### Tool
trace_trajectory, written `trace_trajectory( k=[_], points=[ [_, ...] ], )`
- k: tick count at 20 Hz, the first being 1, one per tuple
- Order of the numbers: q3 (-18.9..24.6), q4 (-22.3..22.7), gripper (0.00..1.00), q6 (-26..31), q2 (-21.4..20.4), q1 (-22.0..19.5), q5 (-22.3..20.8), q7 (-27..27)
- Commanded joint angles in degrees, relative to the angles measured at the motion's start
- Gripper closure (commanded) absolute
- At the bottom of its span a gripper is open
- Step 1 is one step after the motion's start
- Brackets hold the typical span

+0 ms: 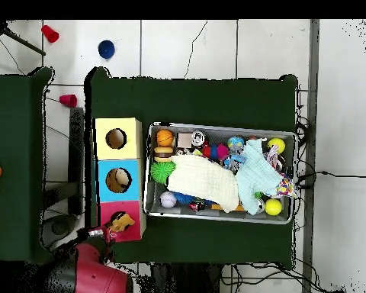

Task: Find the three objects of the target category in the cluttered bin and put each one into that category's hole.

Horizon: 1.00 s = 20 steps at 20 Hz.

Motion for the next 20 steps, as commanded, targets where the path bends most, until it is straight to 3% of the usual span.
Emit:
trace_trajectory(
  k=[1, 12, 16, 20],
  points=[
    [4.0, 0.4, 0.0, -4.9, 2.8, -5.2, 3.2, 11.3],
    [9.8, -2.7, 0.0, -14.0, 10.3, -12.1, 1.9, 10.3],
    [11.2, -5.2, 0.0, -15.7, 13.0, -12.8, 2.5, 10.9],
    [10.4, -7.0, 0.0, -13.8, 13.3, -11.5, 3.9, 11.5]
  ],
)
